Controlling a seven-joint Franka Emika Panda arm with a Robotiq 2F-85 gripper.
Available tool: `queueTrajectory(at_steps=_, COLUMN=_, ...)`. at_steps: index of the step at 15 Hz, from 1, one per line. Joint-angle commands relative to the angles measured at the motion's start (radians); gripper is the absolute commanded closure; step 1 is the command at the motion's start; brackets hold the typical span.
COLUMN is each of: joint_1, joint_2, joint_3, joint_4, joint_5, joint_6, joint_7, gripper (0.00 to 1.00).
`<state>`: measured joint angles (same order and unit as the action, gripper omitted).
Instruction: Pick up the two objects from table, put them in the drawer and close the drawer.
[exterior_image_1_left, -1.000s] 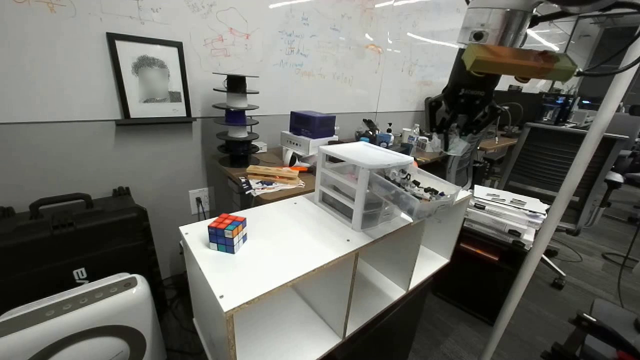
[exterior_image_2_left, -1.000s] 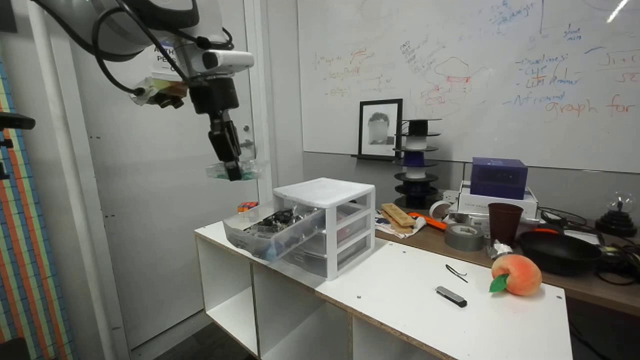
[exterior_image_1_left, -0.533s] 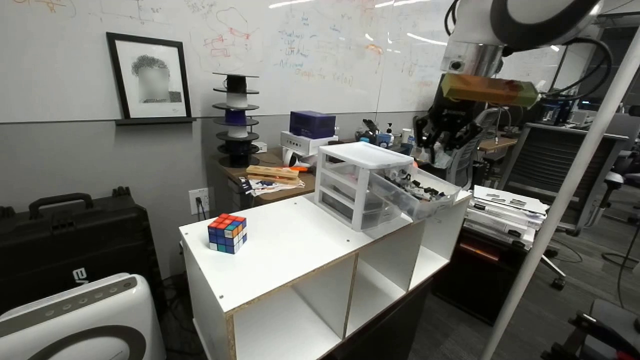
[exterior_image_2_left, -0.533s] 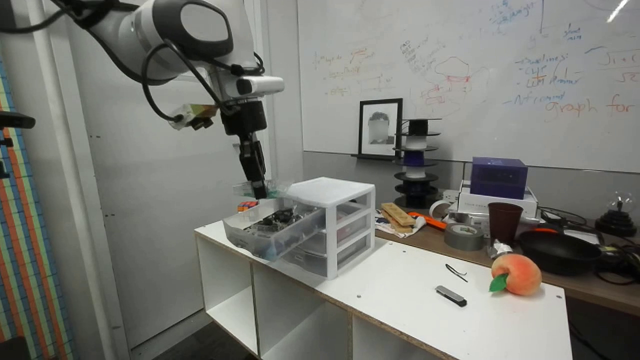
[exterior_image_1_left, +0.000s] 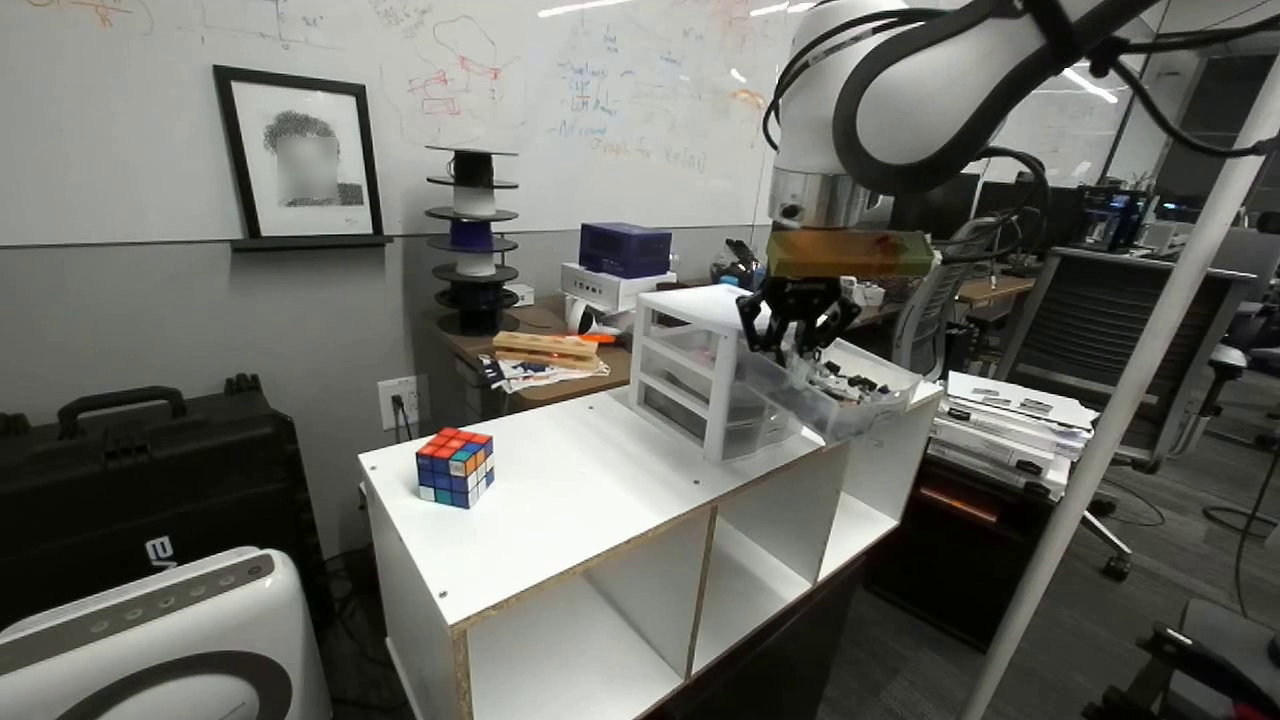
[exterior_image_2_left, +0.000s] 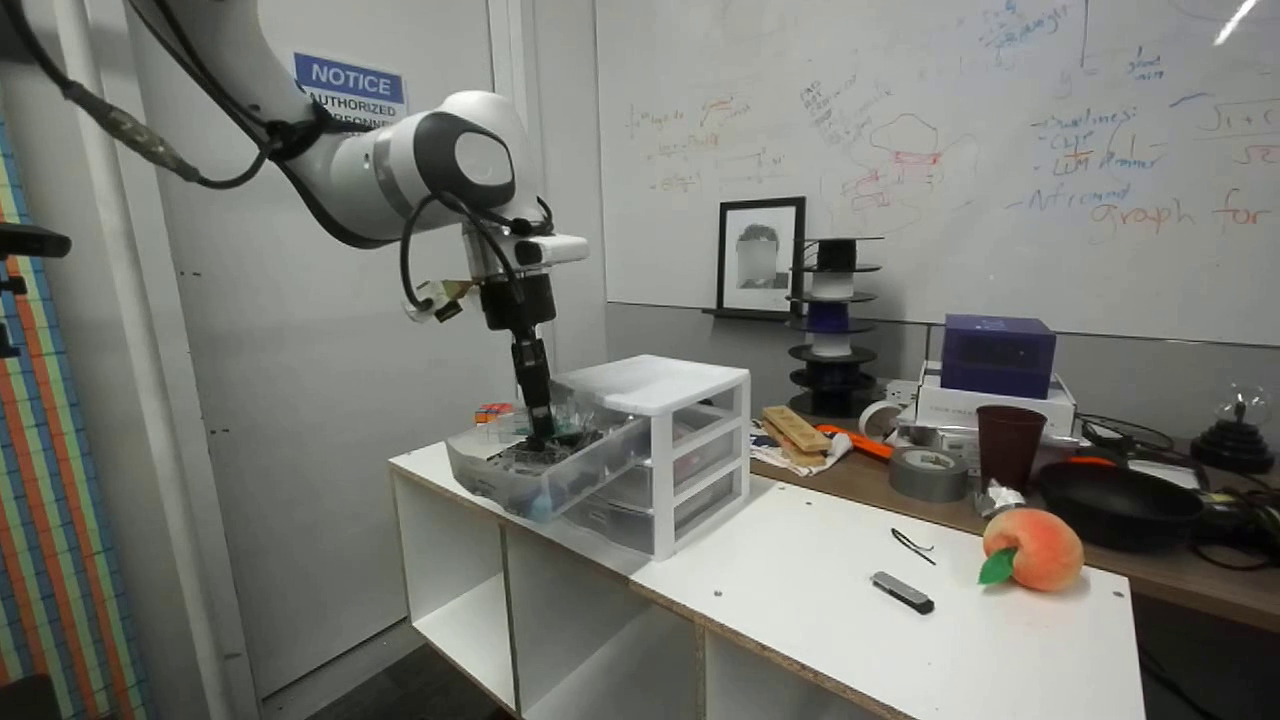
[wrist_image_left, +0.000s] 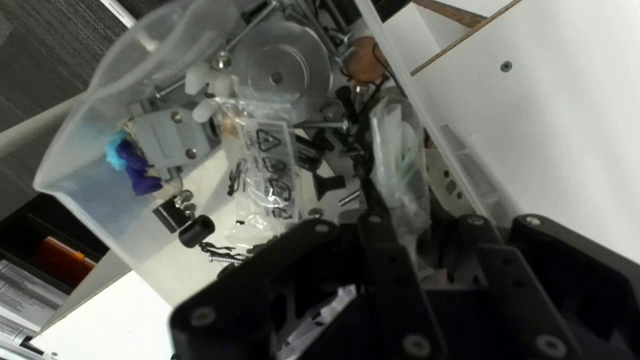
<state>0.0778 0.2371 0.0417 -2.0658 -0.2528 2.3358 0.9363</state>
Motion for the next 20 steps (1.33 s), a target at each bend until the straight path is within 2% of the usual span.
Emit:
queueTrajectory(at_steps=1, joint_1=0.053, joint_2=0.047, joint_3=-0.032, joint_4=0.082, joint_5=-0.05, joint_6=-0.069, joint_7=0.027, gripper=0.62)
queueTrajectory(at_steps=3, joint_1=0.068, joint_2=0.023, joint_3=-0.03, joint_4=0.07, joint_5=-0.067, joint_6=-0.096, joint_7=0.014, gripper=0.59)
queueTrajectory(at_steps=7, joint_1=0.084, joint_2=-0.05, joint_3=-0.019, joint_4=0.024, joint_5=-0.106, joint_6=-0.107, joint_7=-0.009, gripper=0.29)
queueTrajectory(at_steps=11, joint_1=0.075, joint_2=-0.173, joint_3=-0.017, joint_4=-0.074, joint_5=-0.172, joint_6=-0.088, joint_7=-0.011, gripper=0.01)
queueTrajectory(at_steps=13, joint_1=0.066, joint_2=-0.233, joint_3=-0.001, joint_4=-0.106, joint_5=-0.174, joint_6=-0.119, joint_7=-0.074, gripper=0.0)
queueTrajectory(at_steps=20, joint_1=0.02, joint_2=-0.435, joint_3=0.005, joint_4=-0.164, joint_5=-0.101, joint_6=-0.225, joint_7=-0.577, gripper=0.0)
